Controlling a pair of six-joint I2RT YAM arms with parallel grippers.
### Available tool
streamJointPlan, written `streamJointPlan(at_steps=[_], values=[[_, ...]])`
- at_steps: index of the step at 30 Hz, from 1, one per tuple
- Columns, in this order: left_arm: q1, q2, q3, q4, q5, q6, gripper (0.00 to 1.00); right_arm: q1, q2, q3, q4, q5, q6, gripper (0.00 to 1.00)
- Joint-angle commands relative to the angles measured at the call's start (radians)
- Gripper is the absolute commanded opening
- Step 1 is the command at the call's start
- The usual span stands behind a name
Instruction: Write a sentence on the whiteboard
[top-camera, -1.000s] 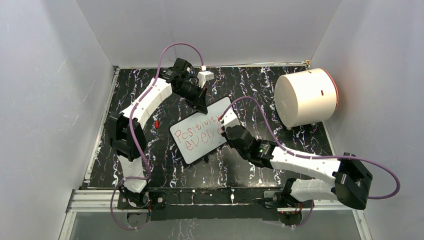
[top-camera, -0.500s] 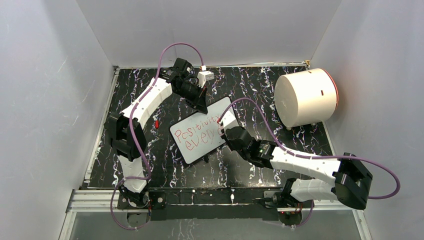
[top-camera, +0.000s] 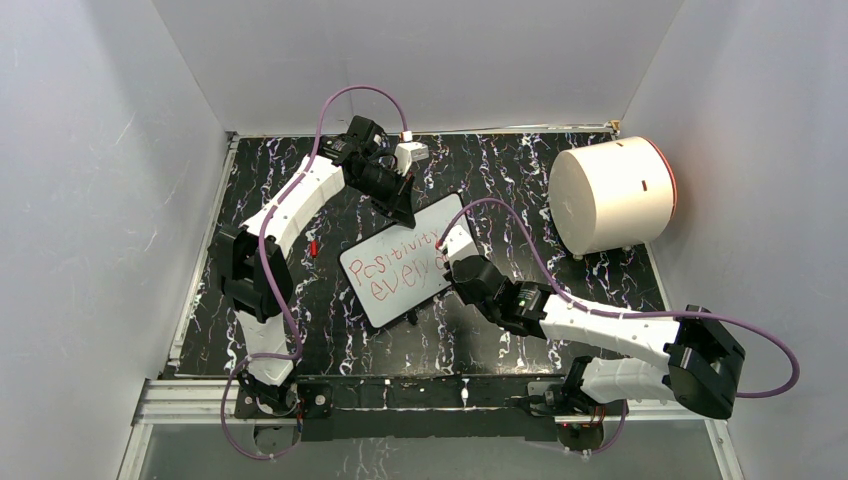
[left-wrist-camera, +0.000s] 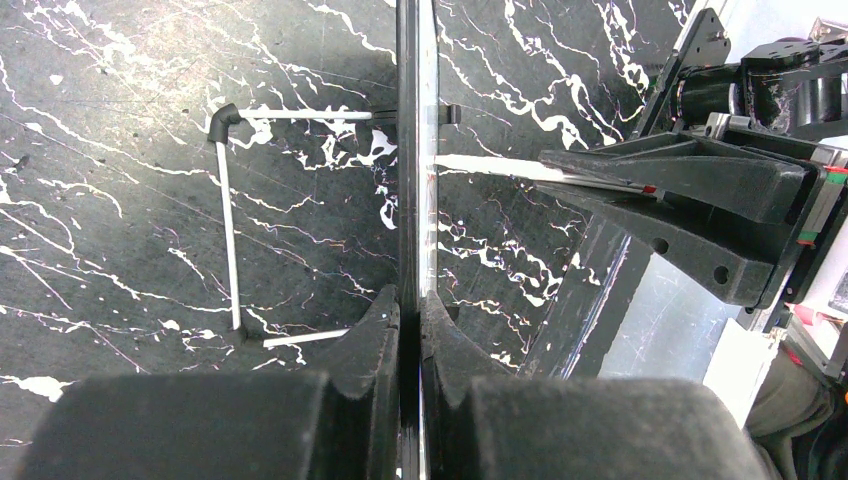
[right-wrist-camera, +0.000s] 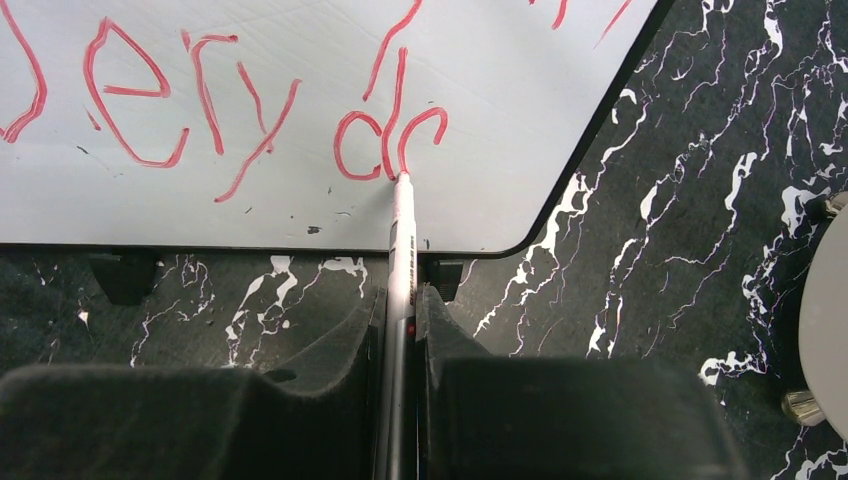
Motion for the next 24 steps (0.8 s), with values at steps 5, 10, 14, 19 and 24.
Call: streamJointPlan(at_steps=[5, 10, 14, 19, 24], values=[[-0.029, 0.043, -0.015, -0.072, -0.061, 0.046, 0.0, -0.007, -0.008, -0.008, 0.079, 0.069, 0.007, 0.0], [-0.029, 0.041, -0.016, -0.072, -0.061, 0.046, 0.0, -0.01, -0.02, -0.005, 0.116, 0.069, -0.003, 0.0], [-0.029, 0.041, -0.015, -0.072, -0.061, 0.046, 0.0, -0.012, -0.028, 0.0, 0.13, 0.071, -0.007, 0.0], [-0.029, 0.043, -0.013, -0.072, -0.061, 0.046, 0.0, -0.014, -0.036, 0.006, 0.145, 0.088, -0.015, 0.0], [-0.029, 0.043, -0.013, -0.073, -0.061, 0.046, 0.0, -0.02, -0.026, 0.018, 0.146, 0.072, -0.024, 0.0]])
